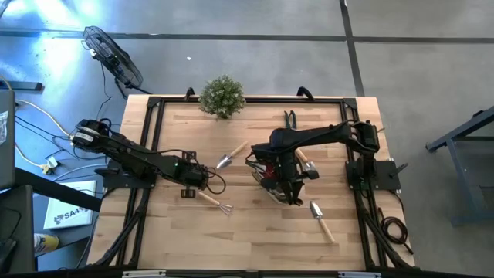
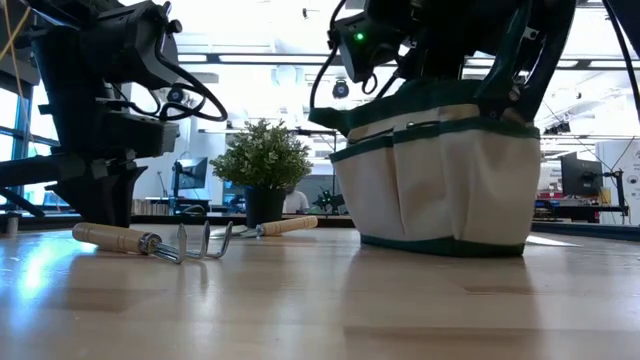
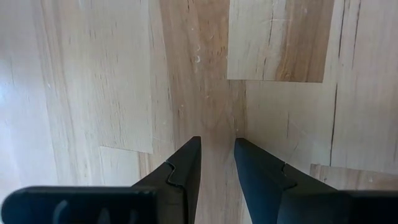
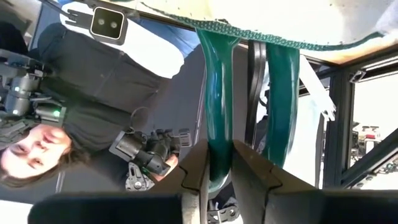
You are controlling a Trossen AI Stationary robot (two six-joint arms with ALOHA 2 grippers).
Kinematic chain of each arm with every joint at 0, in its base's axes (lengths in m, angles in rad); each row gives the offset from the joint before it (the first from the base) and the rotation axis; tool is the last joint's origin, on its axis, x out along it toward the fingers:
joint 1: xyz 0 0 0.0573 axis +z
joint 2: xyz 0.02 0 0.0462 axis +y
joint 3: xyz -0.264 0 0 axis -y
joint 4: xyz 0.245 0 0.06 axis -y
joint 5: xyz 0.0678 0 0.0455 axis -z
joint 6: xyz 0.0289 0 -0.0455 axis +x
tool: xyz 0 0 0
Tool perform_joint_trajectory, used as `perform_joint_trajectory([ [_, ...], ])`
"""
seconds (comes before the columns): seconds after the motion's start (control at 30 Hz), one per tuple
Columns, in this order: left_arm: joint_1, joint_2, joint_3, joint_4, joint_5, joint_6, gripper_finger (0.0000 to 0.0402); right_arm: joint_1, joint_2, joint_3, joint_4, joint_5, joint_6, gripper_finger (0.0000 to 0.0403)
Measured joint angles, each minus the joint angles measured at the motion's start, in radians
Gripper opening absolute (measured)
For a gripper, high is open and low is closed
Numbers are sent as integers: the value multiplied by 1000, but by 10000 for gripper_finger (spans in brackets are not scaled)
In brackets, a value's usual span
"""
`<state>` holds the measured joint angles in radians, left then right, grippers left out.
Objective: Pick & Place Garden tools in Gardening bag
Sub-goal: Put the bottom green scissors into the green bag
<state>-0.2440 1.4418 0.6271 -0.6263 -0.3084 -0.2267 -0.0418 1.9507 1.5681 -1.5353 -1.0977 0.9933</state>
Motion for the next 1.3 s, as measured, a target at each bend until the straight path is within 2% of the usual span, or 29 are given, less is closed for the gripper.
perform_joint_trajectory([
  [0.4, 0, 1, 0, 1, -16, -6, 100, -11, 0, 0, 39, 4, 44, 61],
  [0.53, 0, 1, -1, 1, -18, 6, 100, -19, 0, 0, 40, 32, 46, 92],
  [0.7, 0, -2, -41, 43, -21, 9, 100, -25, 0, 0, 60, 75, 66, 149],
  [0.9, 0, -4, -52, 73, -23, -5, 100, -42, 0, 0, 39, 70, 59, 205],
  [1.03, 0, -4, -54, 81, -23, -3, 100, -77, -3, 0, -35, 136, 61, 204],
  [1.2, 0, -4, -54, 84, -20, -3, 100, -122, -45, 0, -23, 212, 92, 191],
  [1.3, 0, -4, -54, 84, -20, -3, 100, -145, -96, 0, -32, 293, 152, 181],
])
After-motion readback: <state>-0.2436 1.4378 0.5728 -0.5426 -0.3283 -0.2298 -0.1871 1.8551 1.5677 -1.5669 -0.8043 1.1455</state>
